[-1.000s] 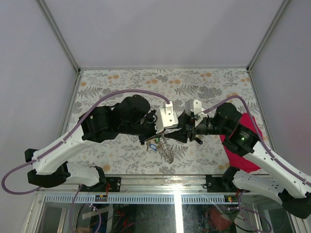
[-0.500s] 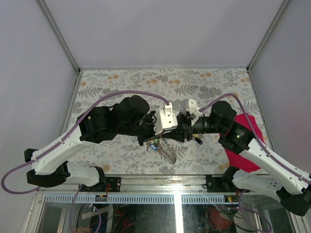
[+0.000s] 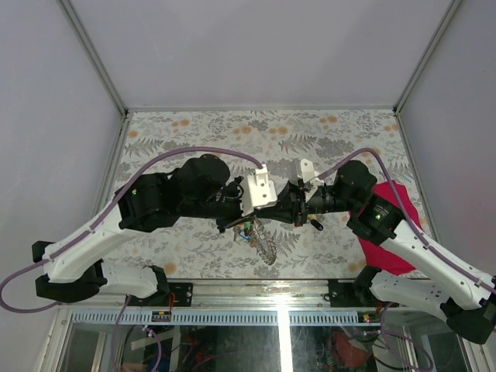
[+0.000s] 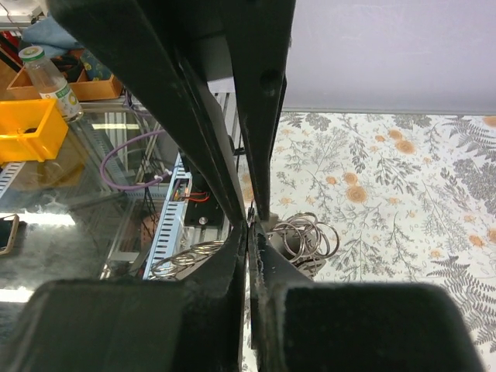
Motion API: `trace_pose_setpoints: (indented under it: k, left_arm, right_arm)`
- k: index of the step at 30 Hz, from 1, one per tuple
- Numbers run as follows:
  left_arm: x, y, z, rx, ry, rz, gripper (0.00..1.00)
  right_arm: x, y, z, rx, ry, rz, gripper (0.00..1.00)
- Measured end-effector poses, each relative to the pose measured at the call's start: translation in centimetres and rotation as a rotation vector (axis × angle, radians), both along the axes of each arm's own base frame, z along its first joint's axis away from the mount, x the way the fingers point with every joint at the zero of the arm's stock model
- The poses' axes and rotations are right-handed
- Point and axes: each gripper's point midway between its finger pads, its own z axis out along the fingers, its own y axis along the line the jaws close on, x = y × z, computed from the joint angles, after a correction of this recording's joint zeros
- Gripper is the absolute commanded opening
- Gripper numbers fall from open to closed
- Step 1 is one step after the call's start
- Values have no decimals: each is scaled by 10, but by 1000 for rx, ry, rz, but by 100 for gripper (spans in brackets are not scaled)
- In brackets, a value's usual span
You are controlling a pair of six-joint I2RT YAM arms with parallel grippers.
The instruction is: Put the keys on the keyring
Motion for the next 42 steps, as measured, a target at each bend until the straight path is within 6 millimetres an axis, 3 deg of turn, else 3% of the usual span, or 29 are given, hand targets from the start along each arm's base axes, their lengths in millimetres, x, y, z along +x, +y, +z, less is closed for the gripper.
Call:
trace_pose_setpoints:
  k: [3,10,19,27,38,42]
  left_arm:
    - [-2,4,7,-54,-24,-1,27]
    - [-11,15,26,-223,-81,-5,31]
    - [-14,10,36,-343,-117,-26,38]
    - [-20,3,46,-391,-116,-69,32]
    - [-28,-6,41,-383,-80,-126,29]
    - [-28,-8,38,-377,-74,-130,22]
  right_arm:
    - [0,-1,-1,-4,3,-3,0]
    - [-6,-6,8,17,2,1,0]
    - [-17,-9,16,39,16,36,0]
    - [-21,-11,20,54,16,53,0]
    - [-27,-19,36,91,-19,48,0]
    - [-29,-20,38,97,-25,49,0]
